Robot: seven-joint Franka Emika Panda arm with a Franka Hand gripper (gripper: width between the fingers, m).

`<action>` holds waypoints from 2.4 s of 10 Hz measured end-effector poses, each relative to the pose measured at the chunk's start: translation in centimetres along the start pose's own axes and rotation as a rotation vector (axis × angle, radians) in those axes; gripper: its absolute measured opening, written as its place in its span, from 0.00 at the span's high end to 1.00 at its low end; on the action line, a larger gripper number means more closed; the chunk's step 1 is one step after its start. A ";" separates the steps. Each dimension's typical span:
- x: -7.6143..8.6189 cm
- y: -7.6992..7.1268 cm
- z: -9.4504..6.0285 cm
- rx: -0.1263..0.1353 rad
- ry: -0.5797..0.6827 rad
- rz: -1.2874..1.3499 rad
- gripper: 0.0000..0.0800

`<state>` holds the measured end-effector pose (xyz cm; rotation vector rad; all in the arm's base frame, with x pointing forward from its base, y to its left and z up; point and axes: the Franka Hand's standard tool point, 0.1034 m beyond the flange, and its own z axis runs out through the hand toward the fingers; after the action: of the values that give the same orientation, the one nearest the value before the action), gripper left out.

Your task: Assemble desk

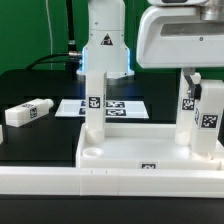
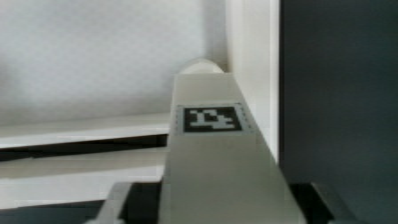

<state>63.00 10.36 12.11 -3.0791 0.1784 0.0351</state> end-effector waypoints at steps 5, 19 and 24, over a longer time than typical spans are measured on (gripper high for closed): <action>-0.1 0.5 0.1 0.014 0.029 0.427 0.64; -0.4 0.5 0.4 0.047 0.049 0.951 0.20; -0.5 0.0 0.5 0.016 0.066 0.443 0.19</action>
Offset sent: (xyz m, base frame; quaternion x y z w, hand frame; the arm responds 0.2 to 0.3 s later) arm -0.0168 -0.0072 -0.0007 0.0387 0.0191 0.3194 0.9466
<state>62.53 10.49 11.67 -2.9581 0.8516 -0.0481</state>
